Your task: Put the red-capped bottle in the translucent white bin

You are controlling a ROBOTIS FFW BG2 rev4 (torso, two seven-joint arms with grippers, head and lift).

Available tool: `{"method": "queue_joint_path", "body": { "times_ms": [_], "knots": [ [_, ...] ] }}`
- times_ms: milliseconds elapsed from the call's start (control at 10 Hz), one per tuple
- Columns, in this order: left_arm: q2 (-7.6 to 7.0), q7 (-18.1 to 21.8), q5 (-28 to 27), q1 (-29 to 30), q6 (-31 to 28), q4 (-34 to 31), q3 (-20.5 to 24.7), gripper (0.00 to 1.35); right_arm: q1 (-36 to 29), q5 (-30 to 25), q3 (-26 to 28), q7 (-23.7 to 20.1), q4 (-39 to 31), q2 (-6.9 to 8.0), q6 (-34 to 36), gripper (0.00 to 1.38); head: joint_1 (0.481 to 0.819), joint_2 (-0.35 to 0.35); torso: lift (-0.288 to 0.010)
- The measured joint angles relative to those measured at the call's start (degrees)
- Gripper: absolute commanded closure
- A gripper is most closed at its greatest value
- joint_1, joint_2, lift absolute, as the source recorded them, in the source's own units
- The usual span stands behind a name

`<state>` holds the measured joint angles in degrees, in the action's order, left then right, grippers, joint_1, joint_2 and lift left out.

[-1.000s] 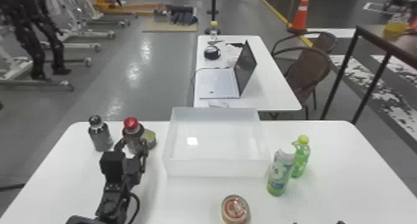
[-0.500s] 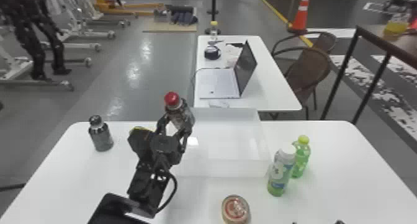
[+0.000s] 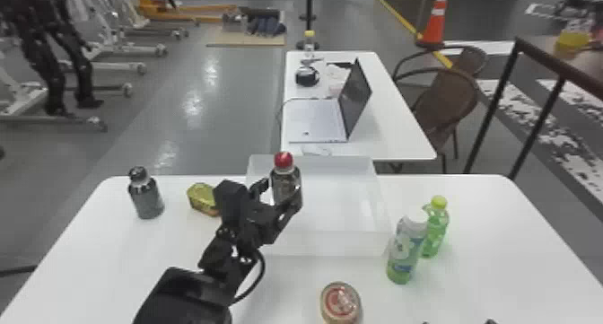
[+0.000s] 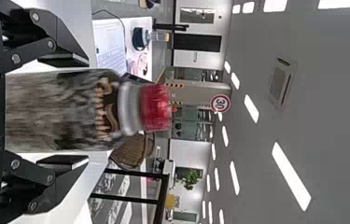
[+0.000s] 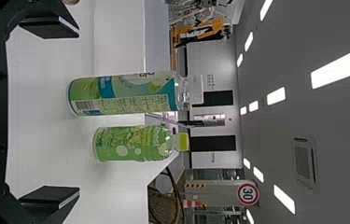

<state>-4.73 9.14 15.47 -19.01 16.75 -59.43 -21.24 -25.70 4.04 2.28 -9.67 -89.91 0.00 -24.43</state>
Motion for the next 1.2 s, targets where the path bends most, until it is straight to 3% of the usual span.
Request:
{"method": "queue_joint_path", "body": {
  "times_ms": [200,400,600,800,1000,1200],
  "knots": [
    [0.04,-0.4,-0.3,0.2,0.6,0.5,1.0,0.16,0.0,0.1,0.0,0.0,0.0,0.0,0.0,0.11,0.549,0.0,-0.1],
    [-0.09,-0.4,0.1,1.1,2.8,0.3,1.8,0.17,-0.1,0.0,0.0,0.0,0.0,0.0,0.0,0.11,0.549,0.0,-0.1],
    [-2.01,-2.7,-0.4,4.0,6.0,-4.6,3.6,0.17,-0.1,0.0,0.0,0.0,-0.2,0.0,0.0,0.11,0.549,0.0,-0.1],
    [-4.36,-4.4,-1.2,10.2,7.1,-13.0,8.0,0.17,-0.1,-0.1,0.0,0.0,-0.3,0.0,0.0,0.11,0.549,0.0,-0.1],
    [-6.1,-4.9,-2.7,20.1,7.0,-22.4,14.4,0.17,-0.2,-0.3,0.0,0.0,-0.5,0.0,0.0,0.11,0.549,0.0,-0.1],
    [-6.01,-6.5,-4.1,30.3,7.0,-29.5,19.7,0.17,-0.4,-0.3,0.1,0.0,-0.8,0.0,0.0,0.11,0.549,0.0,-0.1]
  ]
}}
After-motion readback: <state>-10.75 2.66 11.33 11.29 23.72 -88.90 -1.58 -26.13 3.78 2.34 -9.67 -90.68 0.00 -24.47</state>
